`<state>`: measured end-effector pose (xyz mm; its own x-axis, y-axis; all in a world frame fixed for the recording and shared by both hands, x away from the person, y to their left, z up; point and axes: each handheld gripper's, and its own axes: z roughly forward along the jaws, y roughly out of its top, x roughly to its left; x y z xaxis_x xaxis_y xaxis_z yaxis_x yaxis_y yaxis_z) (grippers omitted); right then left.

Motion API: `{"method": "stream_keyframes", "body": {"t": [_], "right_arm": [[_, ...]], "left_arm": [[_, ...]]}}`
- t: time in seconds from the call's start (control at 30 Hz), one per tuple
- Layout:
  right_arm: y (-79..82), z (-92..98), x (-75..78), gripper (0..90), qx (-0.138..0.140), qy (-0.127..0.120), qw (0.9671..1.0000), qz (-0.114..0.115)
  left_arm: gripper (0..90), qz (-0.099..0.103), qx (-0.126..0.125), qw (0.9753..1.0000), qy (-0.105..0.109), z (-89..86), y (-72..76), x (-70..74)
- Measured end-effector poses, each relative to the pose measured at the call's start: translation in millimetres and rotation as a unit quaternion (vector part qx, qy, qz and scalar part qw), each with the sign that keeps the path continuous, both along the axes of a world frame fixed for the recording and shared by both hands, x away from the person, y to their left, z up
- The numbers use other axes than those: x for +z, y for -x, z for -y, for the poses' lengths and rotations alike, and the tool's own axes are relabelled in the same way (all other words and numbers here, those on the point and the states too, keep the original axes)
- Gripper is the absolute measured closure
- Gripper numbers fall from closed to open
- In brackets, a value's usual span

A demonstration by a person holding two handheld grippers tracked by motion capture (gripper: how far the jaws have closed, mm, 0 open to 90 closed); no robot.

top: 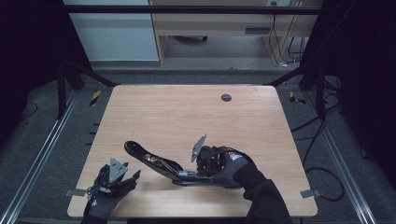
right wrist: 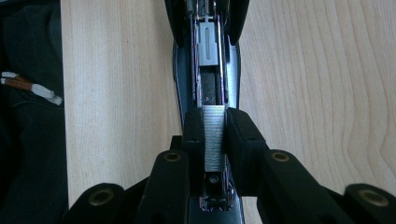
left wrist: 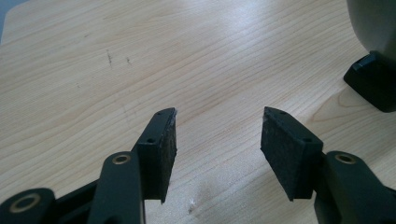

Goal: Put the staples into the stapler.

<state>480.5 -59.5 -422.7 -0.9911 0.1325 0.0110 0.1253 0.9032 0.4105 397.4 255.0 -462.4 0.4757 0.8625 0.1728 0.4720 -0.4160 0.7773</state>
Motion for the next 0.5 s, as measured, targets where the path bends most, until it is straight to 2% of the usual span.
{"method": "stream_keyframes", "body": {"t": [0.5], "right_arm": [[0.1,-0.8,-1.6,78.5,0.003,0.001,1.0,0.004]], "left_arm": [[44.8,-0.001,0.0,1.0,0.0,0.0,-0.2,-0.2]]}}
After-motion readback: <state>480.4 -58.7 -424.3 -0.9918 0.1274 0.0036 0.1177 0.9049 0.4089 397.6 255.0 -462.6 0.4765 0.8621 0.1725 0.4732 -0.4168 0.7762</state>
